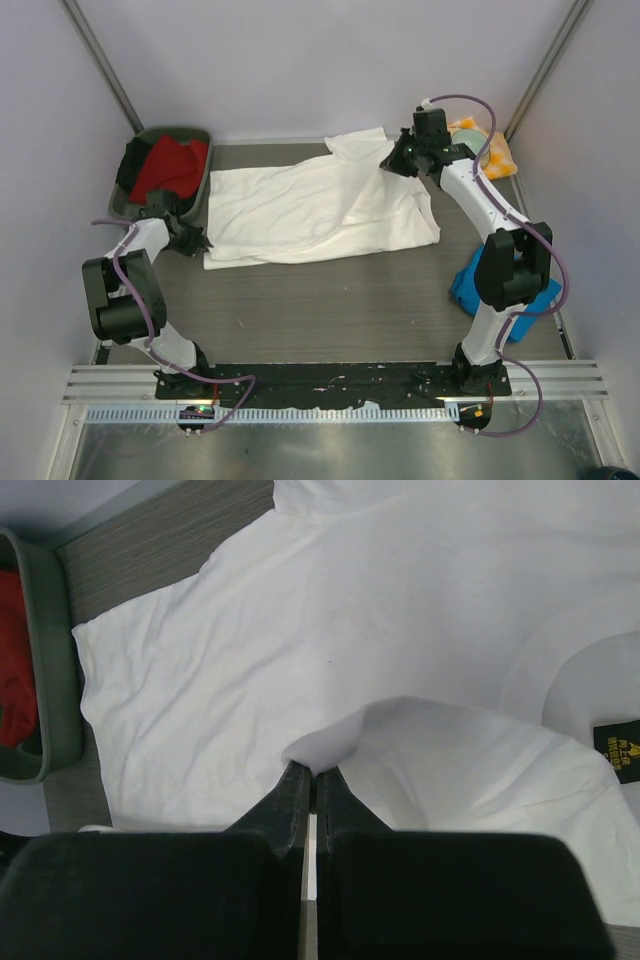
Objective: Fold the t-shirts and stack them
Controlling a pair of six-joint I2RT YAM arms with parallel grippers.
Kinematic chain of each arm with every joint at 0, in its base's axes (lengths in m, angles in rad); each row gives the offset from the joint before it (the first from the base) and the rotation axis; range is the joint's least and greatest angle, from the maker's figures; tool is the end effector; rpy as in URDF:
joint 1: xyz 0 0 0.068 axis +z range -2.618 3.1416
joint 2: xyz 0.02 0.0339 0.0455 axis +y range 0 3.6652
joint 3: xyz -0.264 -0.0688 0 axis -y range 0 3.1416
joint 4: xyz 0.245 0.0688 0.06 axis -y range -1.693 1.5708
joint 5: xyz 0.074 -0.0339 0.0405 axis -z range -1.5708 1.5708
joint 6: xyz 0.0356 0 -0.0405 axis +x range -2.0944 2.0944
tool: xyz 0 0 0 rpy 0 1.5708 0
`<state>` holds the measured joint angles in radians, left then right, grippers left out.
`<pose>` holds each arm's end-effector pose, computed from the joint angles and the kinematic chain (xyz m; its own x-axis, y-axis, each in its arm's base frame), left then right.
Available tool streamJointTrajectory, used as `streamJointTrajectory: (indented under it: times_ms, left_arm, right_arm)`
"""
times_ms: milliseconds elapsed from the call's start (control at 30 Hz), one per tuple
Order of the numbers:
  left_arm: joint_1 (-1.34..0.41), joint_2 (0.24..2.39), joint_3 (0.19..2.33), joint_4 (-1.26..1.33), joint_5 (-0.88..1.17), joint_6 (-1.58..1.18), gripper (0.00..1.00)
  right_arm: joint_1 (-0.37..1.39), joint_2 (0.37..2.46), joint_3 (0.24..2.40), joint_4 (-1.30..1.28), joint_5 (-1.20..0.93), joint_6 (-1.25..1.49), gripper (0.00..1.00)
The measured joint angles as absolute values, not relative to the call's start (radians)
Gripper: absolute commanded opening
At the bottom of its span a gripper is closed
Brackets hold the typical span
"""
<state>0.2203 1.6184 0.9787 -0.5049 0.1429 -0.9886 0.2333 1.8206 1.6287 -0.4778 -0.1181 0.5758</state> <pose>0.3037 0.0628 0.1796 -0.3559 -0.9269 -0.1190 -0.8295 0.3720 -0.4166 0.4105 0.1019 0.3136 -0.6805 0.3941 -0.6178 0.0609 0.8706 0.4882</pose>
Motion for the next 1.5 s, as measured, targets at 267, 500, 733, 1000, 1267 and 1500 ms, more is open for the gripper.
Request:
streamJointTrajectory:
  times_ms: [267, 500, 733, 1000, 1267, 1500]
  left_arm:
    - [0.22, 1.619, 1.027, -0.503, 0.155, -0.989, 0.0]
    - [0.221, 1.652, 1.036, -0.5, 0.163, -0.989, 0.0]
    - [0.222, 1.703, 1.051, -0.496, 0.17, -0.989, 0.02]
    - [0.223, 1.744, 1.082, -0.497, 0.17, -0.989, 0.16]
    - [0.223, 1.77, 1.119, -0.482, 0.168, -1.009, 1.0]
    - [0.196, 1.658, 1.078, -0.496, 0.131, -1.0, 1.0]
  right_arm:
    - [0.233, 1.827, 1.715, -0.482, -0.122, 0.572, 0.01]
    - [0.233, 1.878, 1.724, -0.48, -0.131, 0.573, 0.01]
    - [0.233, 1.913, 1.724, -0.478, -0.13, 0.573, 0.01]
    - [0.233, 1.991, 1.748, -0.476, -0.13, 0.573, 0.09]
    - [0.233, 2.149, 1.849, -0.408, -0.155, 0.57, 0.97]
    - [0.233, 2.009, 1.657, -0.342, -0.108, 0.549, 0.99]
